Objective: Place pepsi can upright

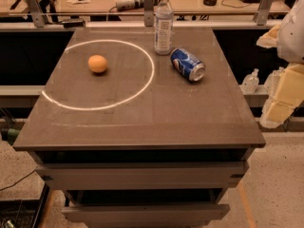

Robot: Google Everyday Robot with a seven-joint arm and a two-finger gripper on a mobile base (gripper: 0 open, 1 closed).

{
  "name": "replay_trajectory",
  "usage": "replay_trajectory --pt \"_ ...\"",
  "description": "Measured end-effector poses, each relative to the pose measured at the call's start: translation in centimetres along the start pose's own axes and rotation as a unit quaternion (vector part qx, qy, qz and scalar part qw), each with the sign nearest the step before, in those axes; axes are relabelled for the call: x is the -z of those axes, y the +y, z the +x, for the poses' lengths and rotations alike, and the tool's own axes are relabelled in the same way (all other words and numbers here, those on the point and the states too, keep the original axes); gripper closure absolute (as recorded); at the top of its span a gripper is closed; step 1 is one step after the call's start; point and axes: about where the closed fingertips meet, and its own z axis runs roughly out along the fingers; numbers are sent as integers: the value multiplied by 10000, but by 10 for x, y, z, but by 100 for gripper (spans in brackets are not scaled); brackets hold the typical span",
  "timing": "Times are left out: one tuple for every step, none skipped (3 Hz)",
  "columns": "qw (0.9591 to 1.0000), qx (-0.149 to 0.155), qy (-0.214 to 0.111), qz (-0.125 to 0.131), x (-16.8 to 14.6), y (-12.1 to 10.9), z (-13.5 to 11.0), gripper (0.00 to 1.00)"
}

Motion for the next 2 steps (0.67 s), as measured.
replay_trajectory --pt "10000 0 0 1 0 0 0 0" --pt "9997 -192 28 169 2 -6 0 0"
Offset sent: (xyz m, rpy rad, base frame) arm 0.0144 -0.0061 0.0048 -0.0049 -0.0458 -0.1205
